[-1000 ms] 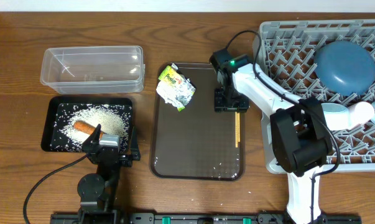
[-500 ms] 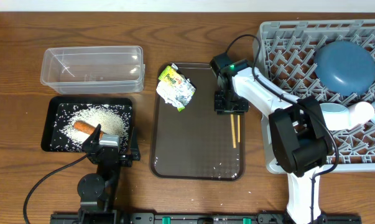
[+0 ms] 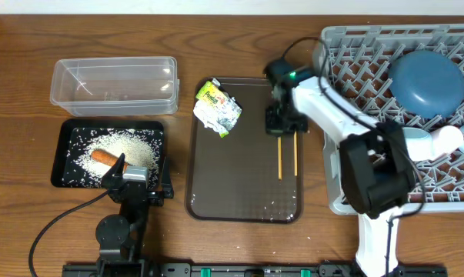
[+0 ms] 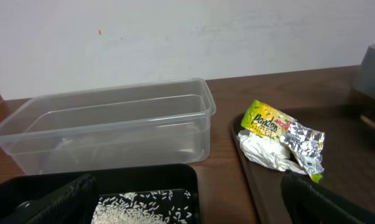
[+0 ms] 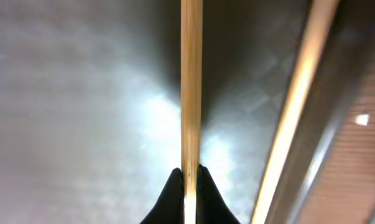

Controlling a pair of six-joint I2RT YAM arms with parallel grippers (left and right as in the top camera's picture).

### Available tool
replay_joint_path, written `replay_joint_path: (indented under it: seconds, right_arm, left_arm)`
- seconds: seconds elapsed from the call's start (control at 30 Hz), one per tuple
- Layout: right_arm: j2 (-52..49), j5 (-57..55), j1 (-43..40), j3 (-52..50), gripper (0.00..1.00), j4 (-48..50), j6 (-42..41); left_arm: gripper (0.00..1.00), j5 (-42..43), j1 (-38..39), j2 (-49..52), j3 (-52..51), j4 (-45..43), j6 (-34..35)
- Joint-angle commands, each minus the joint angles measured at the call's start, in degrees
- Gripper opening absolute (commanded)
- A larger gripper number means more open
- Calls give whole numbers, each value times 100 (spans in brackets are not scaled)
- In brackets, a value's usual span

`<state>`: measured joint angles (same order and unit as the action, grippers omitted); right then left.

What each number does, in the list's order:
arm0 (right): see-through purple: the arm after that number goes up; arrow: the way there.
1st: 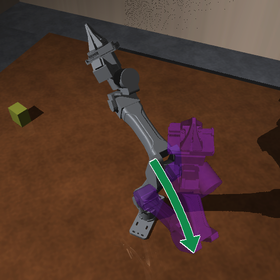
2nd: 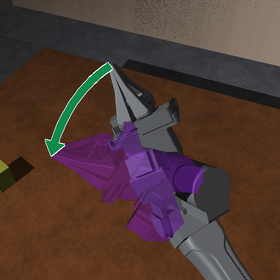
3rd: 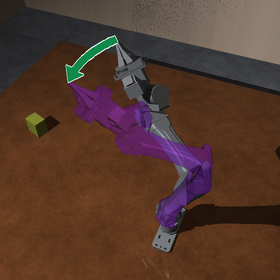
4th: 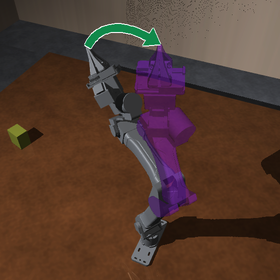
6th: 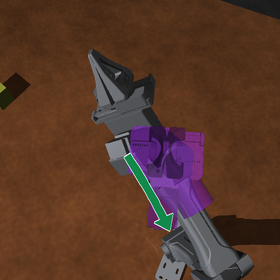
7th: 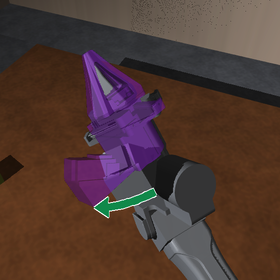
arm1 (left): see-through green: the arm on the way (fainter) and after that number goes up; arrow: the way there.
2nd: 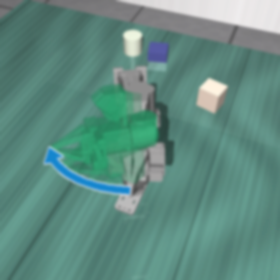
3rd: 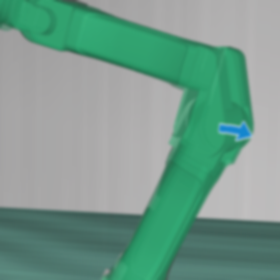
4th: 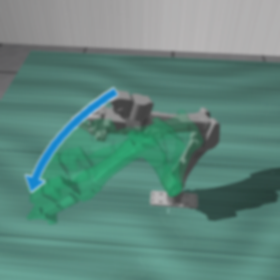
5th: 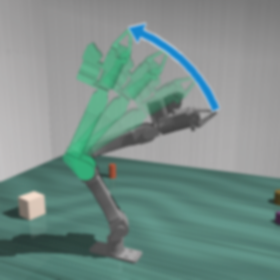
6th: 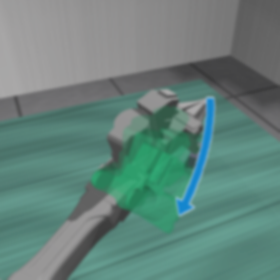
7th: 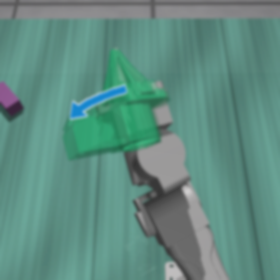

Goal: Sort waste into correct bins and load items into the dishwasher rack
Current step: 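Carry the chopstick right and drop it into the dish rack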

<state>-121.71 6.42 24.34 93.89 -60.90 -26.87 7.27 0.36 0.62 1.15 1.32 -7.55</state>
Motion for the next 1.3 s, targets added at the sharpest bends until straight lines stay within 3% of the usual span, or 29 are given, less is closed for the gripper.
replay_joint_path:
  seconds: [0.0,0.33,0.43,0.8,0.9,1.0,1.1,1.27]
  right_arm:
    - [892,356,-343,518,1,-160,417]
    - [2216,326,-1862,817,1,-396,1965]
    - [2181,297,-2194,796,1,-404,2470]
    - [1360,-210,-2319,752,2,-168,2522]
    - [1193,-210,-2317,752,18,-149,2522]
    - [1165,-203,-2312,752,42,-173,2485]
    - [1231,-190,-2273,756,49,-245,2363]
    - [1556,-157,-2065,761,50,-433,1980]
  left_arm:
    - [96,61,-28,-39,-92,203,-55]
    - [96,61,-31,-39,-92,203,-55]
    - [96,61,-28,-39,-92,203,-55]
    - [96,61,-28,-39,-92,203,-55]
    - [96,61,-28,-39,-92,201,-55]
    - [96,61,-28,-39,-92,203,-55]
    - [96,61,-31,-39,-92,201,-55]
    - [96,61,-28,-39,-92,201,-55]
